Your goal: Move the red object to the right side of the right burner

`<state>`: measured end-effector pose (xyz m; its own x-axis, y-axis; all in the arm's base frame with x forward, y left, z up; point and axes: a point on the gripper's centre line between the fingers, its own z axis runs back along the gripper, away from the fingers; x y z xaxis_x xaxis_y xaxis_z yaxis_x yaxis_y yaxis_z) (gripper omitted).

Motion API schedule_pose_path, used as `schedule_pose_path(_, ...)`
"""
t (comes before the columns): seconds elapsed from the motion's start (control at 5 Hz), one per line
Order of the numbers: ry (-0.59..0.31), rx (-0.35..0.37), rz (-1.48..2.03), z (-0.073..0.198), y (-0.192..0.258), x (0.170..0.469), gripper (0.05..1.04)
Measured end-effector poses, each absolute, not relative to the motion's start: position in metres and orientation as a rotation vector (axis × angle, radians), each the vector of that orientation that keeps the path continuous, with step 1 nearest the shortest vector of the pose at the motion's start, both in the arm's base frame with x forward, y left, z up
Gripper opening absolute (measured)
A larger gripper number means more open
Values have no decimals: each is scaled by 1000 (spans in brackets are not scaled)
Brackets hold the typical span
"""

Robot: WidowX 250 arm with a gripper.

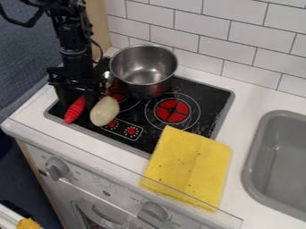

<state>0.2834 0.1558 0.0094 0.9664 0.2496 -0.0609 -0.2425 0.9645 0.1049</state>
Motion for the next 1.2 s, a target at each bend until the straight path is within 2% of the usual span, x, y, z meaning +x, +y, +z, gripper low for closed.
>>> schedule_pose_path(0.2,70,84,261,10,154,284,427)
schedule_pose_path(0.4,70,95,288,12,159,281,408)
schedule_pose_path(0.6,25,165,414,44,186,268,408)
schedule_pose_path(0.8,-36,202,428,77,185,268,407)
schedule_pose_path(1.0,-62,127,357,97,140,280,407)
schedule_pose_path(1.2,-32,40,259,101,87,292,407)
